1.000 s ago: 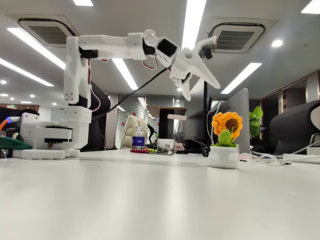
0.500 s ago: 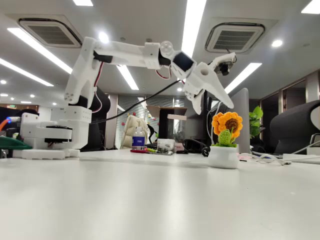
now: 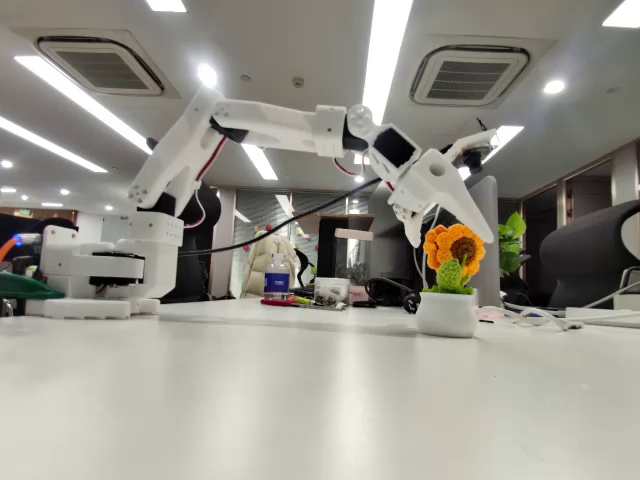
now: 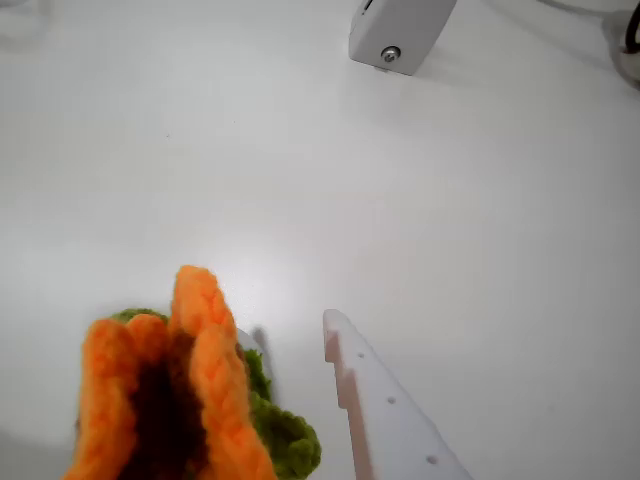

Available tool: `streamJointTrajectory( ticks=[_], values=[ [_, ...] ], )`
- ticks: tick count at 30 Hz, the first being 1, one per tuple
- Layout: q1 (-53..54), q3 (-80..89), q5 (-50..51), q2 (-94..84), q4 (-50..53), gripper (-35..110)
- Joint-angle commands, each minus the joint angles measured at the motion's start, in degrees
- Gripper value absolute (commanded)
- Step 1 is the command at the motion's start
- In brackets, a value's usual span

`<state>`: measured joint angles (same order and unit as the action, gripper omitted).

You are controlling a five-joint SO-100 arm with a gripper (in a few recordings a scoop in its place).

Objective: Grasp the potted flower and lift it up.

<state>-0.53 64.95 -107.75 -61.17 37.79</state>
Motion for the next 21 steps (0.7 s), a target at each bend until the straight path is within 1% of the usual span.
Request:
streamJointTrajectory(
  ticks=[1,21],
  values=[
    [0.7,-2.4,-1.0,-0.5,-0.2,66],
    [-0.4,-2.2,-0.4,0.4,0.1,66]
  ],
)
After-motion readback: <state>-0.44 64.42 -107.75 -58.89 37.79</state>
